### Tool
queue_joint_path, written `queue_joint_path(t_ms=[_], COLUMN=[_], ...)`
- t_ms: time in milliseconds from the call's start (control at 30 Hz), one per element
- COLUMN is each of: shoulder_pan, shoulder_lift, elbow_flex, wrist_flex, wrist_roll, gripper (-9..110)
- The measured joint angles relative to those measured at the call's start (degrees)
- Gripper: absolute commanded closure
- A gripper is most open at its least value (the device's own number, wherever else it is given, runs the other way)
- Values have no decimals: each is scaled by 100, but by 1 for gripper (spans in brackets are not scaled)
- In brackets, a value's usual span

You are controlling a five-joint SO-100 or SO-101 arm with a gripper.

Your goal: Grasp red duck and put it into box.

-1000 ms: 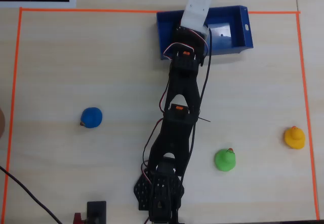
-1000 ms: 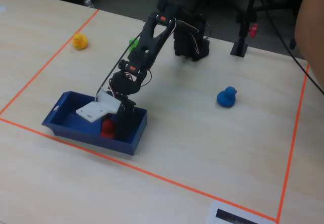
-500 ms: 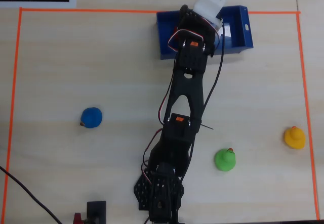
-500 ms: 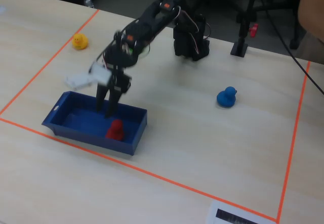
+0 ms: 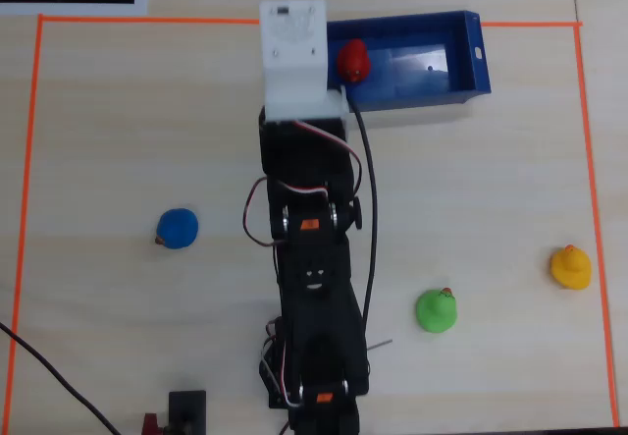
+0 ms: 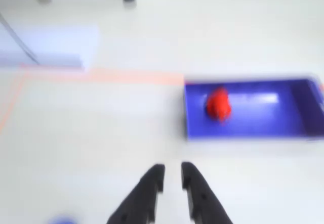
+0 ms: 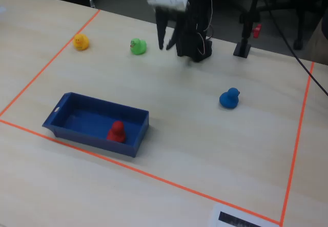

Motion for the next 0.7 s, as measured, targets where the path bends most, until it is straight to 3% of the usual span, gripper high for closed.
queue_joint_path(t_ms=[167,333,467,700], shoulder_pan=[-158,-123,-123,-123], shoulder_lift=[2417,4790,5906,6082], elbow_flex=[4140,6899,7690,7717], wrist_flex=[9,888,1389,1573], wrist_roll=[-800,-1002,-984,-650], gripper=[101,101,101,101])
